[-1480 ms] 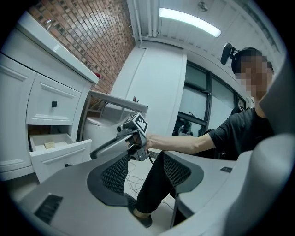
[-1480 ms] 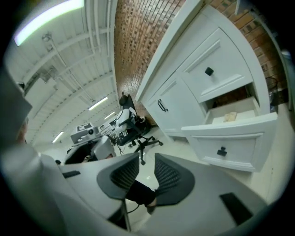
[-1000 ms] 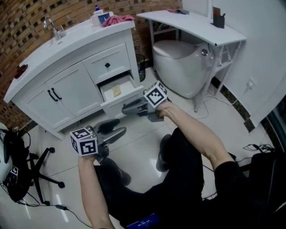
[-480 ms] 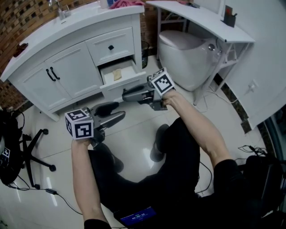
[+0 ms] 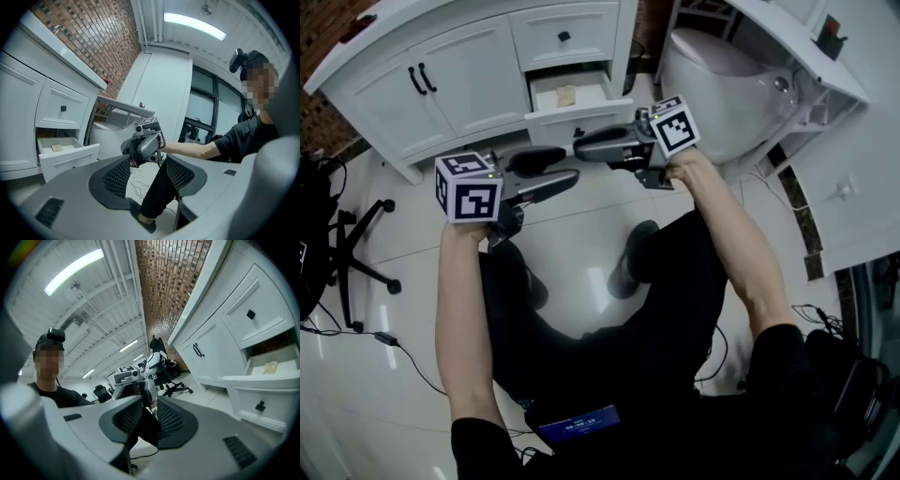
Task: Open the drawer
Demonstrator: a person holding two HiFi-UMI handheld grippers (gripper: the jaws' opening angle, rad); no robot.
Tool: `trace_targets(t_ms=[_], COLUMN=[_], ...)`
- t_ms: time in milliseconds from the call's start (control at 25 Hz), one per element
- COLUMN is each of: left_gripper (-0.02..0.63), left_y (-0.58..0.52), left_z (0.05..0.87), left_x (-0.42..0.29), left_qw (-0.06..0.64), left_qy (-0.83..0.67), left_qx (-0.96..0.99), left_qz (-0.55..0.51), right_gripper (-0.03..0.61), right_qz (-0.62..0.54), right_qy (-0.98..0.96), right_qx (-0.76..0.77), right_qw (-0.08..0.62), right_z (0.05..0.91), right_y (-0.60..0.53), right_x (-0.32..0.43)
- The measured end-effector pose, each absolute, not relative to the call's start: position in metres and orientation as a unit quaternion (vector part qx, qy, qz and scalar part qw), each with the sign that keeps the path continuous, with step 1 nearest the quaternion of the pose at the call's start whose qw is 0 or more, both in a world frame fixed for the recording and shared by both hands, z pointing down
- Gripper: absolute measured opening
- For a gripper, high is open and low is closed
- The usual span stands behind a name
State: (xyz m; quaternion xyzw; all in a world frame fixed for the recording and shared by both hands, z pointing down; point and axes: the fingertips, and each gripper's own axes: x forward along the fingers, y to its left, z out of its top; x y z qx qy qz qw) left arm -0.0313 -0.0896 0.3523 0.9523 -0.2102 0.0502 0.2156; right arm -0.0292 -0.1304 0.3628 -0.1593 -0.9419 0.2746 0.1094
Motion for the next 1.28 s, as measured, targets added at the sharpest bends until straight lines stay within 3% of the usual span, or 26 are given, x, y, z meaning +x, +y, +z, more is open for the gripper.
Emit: trace_targets(t_ms=[1280], left_gripper=[0.245], left_y=[-0.089], left_z=[0.349], left_x=[-0.029], left_qw=[0.21], left_qy=[-0.206], left_qx=[0.954], left_qz=[0.055], right_gripper=[0.067], right_qz=[0.25], right_qy=[-0.943], right_qx=[-0.172], right_qw=[0.137], right_z=[0.374], right_y=[-0.123], right_x=[-0.034])
